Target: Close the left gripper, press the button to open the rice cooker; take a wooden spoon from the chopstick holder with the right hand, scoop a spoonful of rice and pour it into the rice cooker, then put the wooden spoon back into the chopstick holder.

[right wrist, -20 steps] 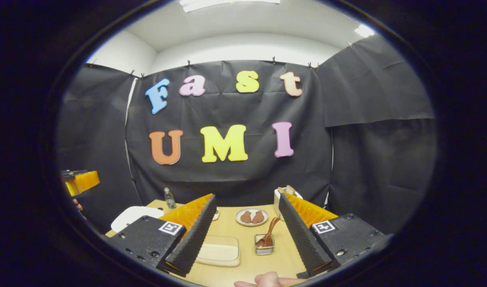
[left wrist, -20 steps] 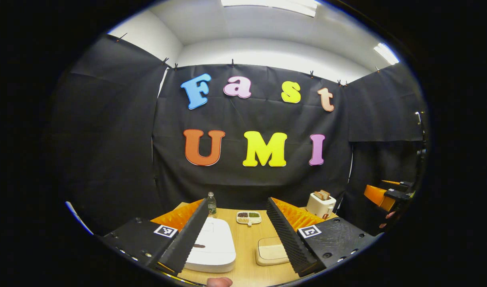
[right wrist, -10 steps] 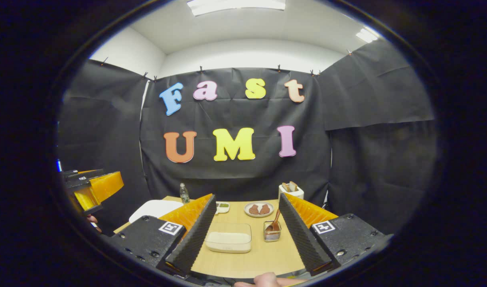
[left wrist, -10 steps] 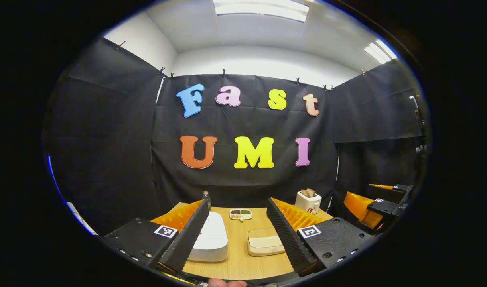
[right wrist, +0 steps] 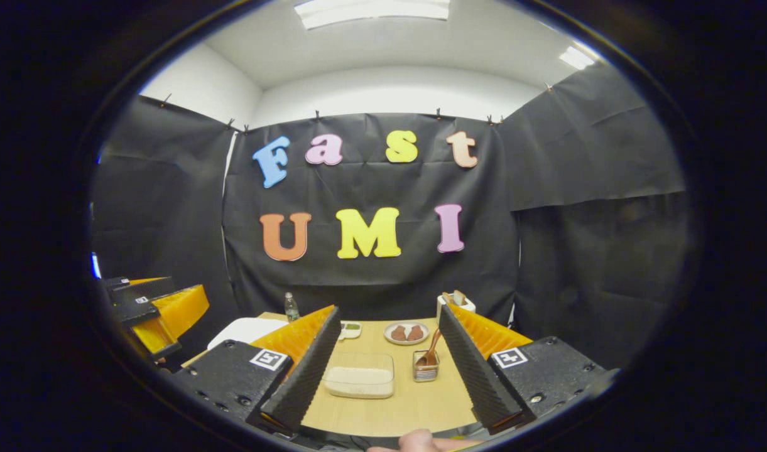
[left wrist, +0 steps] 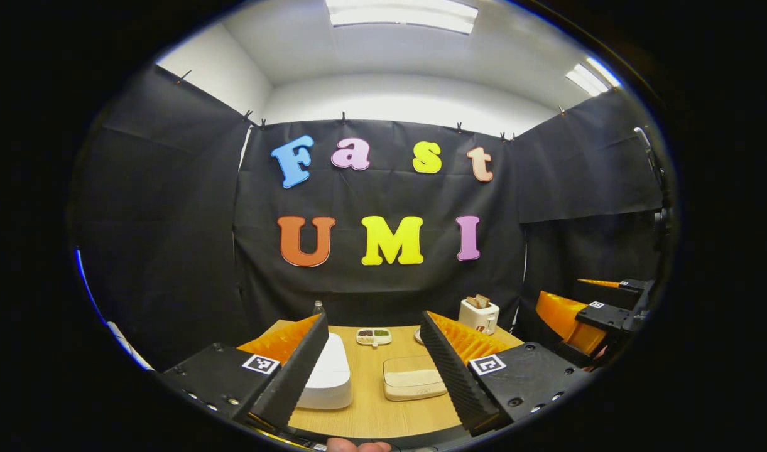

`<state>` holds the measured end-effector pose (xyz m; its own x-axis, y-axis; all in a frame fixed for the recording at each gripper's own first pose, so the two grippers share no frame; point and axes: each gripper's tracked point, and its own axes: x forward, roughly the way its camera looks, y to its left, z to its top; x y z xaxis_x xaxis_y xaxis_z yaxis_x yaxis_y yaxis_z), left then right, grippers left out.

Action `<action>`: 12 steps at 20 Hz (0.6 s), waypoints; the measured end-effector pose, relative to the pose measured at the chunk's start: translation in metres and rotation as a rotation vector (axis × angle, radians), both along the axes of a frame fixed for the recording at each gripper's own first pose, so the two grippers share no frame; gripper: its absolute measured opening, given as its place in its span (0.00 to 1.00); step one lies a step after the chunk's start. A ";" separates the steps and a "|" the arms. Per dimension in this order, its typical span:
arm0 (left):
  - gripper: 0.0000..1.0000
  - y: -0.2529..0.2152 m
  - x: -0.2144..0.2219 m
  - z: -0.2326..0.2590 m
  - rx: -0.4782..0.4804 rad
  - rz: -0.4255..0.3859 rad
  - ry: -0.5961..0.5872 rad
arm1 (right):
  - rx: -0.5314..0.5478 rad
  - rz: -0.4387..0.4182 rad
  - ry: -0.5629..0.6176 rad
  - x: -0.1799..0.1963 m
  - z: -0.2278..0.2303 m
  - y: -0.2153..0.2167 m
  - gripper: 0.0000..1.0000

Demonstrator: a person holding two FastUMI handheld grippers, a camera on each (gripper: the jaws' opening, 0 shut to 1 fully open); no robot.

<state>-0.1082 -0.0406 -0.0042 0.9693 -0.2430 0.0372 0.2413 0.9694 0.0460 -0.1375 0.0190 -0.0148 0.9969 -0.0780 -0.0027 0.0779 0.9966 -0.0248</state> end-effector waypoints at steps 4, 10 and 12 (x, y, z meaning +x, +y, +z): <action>0.95 -0.001 0.003 0.005 -0.003 0.007 -0.010 | 0.001 -0.007 0.002 0.002 -0.002 -0.002 1.00; 0.94 0.005 0.009 0.007 -0.019 0.032 -0.016 | -0.004 0.000 0.003 0.006 -0.002 -0.005 1.00; 0.94 0.001 0.010 0.009 -0.025 0.024 -0.012 | -0.007 0.012 0.005 0.005 -0.004 -0.003 1.00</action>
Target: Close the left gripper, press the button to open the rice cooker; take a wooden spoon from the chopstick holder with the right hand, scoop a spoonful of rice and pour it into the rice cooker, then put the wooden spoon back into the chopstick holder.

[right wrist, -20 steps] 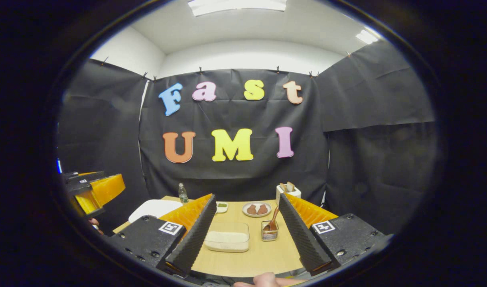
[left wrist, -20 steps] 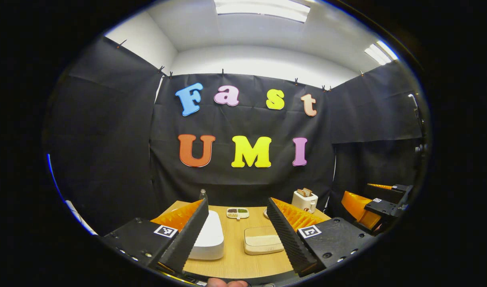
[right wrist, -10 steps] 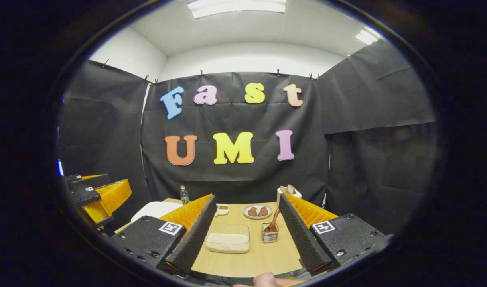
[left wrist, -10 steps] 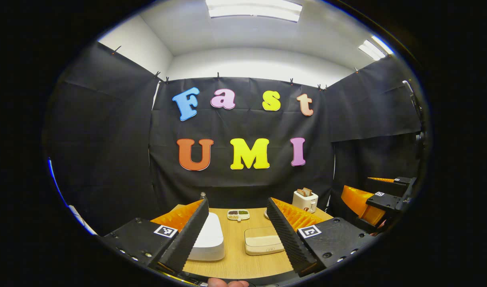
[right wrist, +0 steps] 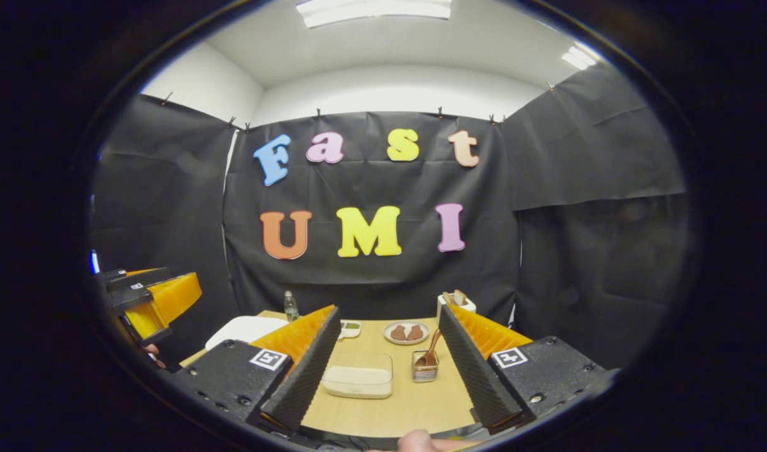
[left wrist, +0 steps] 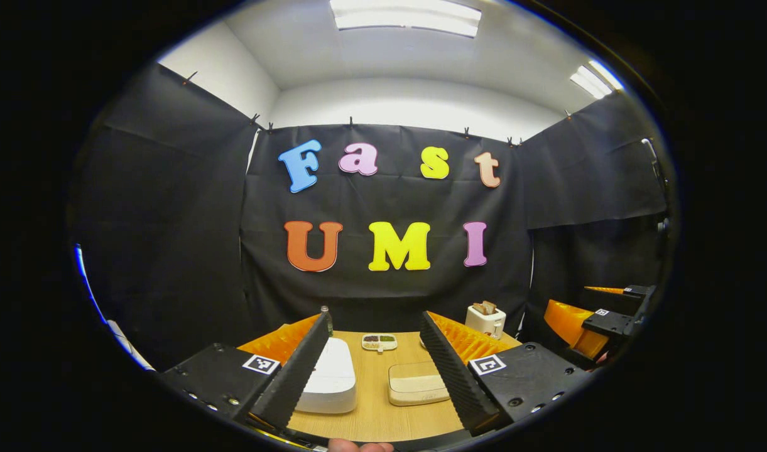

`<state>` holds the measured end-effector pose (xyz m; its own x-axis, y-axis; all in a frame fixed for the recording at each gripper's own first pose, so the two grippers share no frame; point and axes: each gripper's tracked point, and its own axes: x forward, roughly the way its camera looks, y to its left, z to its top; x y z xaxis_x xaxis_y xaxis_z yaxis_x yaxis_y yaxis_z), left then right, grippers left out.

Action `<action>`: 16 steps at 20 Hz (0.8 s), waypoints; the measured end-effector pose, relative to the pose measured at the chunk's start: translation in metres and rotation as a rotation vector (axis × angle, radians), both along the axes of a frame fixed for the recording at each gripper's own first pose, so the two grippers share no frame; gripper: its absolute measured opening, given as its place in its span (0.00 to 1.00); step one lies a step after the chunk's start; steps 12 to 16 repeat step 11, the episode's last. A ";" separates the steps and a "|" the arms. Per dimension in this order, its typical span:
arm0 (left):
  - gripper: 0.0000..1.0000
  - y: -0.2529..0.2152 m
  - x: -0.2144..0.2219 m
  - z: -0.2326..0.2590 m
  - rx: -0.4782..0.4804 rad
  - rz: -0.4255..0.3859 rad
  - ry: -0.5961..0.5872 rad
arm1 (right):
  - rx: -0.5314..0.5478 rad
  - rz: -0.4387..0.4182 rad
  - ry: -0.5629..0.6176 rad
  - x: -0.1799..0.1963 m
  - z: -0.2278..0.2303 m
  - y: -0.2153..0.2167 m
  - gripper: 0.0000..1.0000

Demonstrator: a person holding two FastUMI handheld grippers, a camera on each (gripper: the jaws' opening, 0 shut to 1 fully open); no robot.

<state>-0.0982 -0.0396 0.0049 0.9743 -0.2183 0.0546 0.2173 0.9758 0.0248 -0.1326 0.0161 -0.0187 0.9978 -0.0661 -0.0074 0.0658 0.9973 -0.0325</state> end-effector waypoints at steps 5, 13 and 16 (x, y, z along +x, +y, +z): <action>0.95 0.001 0.006 0.003 0.005 0.004 -0.011 | -0.002 -0.012 -0.008 0.002 0.003 -0.006 1.00; 0.95 0.001 0.004 0.002 0.026 0.005 -0.003 | 0.012 -0.004 -0.009 0.008 0.005 -0.012 1.00; 0.95 0.001 0.004 0.002 0.026 0.005 -0.003 | 0.012 -0.004 -0.009 0.008 0.005 -0.012 1.00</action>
